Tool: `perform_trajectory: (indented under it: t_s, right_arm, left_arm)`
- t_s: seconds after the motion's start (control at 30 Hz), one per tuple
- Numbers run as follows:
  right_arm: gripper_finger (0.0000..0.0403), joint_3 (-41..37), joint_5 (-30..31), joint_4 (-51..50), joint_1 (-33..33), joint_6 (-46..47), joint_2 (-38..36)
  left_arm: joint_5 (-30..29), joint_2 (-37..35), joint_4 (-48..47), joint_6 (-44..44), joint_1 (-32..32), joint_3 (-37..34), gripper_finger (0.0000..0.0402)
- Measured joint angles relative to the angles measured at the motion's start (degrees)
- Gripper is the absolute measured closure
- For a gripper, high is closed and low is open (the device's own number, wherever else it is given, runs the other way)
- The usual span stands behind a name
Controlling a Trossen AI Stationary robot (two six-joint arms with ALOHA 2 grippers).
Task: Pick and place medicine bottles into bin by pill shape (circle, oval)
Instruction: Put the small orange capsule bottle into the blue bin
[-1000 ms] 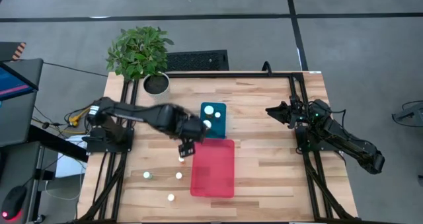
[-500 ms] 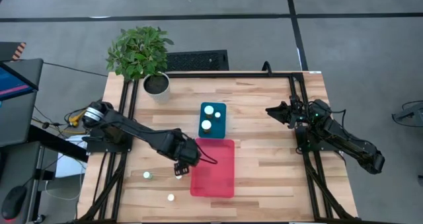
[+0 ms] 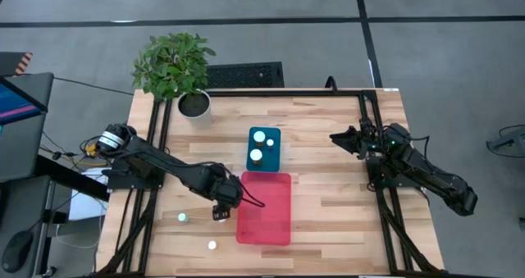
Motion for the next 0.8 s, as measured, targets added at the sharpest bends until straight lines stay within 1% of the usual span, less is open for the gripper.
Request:
perform_trajectory:
  t_s: [0.1, 0.2, 0.53, 0.63, 0.8]
  right_arm:
    - [0.0198, -0.01, 0.0, 0.0, 0.0, 0.34, 0.0]
    - [0.0198, -0.01, 0.0, 0.0, 0.0, 0.35, 0.0]
    - [0.0198, -0.02, 0.0, 0.0, 0.0, 0.46, 0.0]
    - [0.0198, 0.0, 0.0, 0.0, 0.0, 0.51, 0.0]
    - [0.0198, 0.0, 0.0, 0.0, 0.0, 0.51, 0.0]
  left_arm:
    - [1.74, 0.0, 0.16, 1.06, 0.76, -0.6, 0.0091]
    - [2.36, 0.02, 1.42, 2.29, 0.81, -0.93, 0.0112]
    - [0.88, 0.05, 1.97, 3.03, 0.81, -1.99, 0.0188]
    - [1.11, 0.07, 2.72, 3.93, 0.81, -2.0, 0.0201]
    - [1.26, 0.07, 2.92, 4.35, 0.84, -2.0, 0.0209]
